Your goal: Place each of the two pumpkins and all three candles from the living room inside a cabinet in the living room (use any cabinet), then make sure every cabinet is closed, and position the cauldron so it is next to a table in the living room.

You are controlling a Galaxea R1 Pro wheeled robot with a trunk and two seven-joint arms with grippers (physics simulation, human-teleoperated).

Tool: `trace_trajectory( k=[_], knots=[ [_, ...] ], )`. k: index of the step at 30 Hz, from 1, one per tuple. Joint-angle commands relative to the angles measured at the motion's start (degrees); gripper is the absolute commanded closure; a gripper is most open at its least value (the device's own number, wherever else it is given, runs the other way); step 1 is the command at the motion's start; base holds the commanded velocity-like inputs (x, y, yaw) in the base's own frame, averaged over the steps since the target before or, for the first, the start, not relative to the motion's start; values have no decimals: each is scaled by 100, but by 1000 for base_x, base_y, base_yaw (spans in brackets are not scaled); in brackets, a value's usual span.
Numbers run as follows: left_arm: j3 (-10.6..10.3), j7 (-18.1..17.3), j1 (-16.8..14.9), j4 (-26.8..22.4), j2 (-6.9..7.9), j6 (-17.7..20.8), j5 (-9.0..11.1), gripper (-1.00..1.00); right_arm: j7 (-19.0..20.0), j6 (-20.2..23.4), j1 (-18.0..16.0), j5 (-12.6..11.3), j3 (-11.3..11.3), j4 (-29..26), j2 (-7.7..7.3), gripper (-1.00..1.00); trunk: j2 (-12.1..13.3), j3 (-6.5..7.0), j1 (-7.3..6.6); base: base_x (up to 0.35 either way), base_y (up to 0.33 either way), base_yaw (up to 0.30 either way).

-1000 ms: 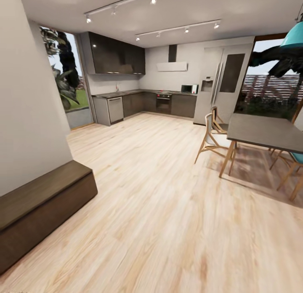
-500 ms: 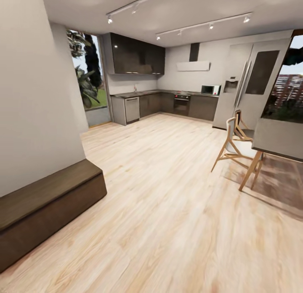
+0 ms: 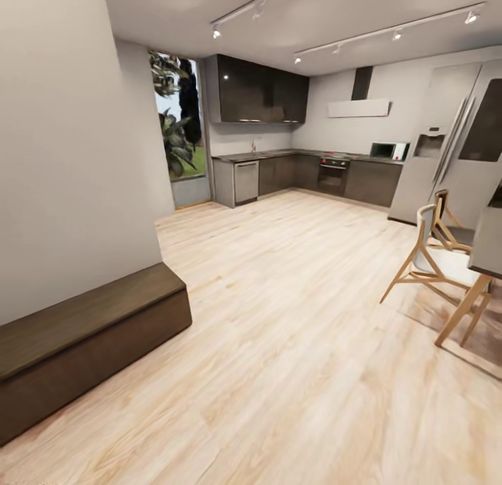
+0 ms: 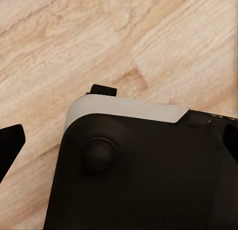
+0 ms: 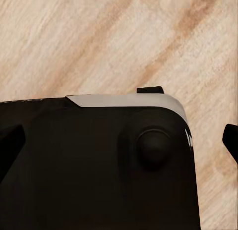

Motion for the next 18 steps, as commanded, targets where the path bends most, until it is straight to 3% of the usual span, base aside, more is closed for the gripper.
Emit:
trace_trajectory(
  k=[1, 9, 18],
  knots=[
    [8, 5, -4, 5, -2, -21, 14, -100, 41, -18, -2, -58, 2, 4, 0, -100, -3, -6, 2, 234, -197, 275],
    [7, 6, -4, 5, -1, -44, 14, -100, 41, -18, -2, -53, 3, 4, 0, -100, -3, -15, 2, 194, -167, 275],
    [6, 6, -4, 4, -5, -57, 6, -100, 41, -18, -2, -52, 3, 4, 0, -100, -3, -32, 2, 21, -19, 275]
  ],
)
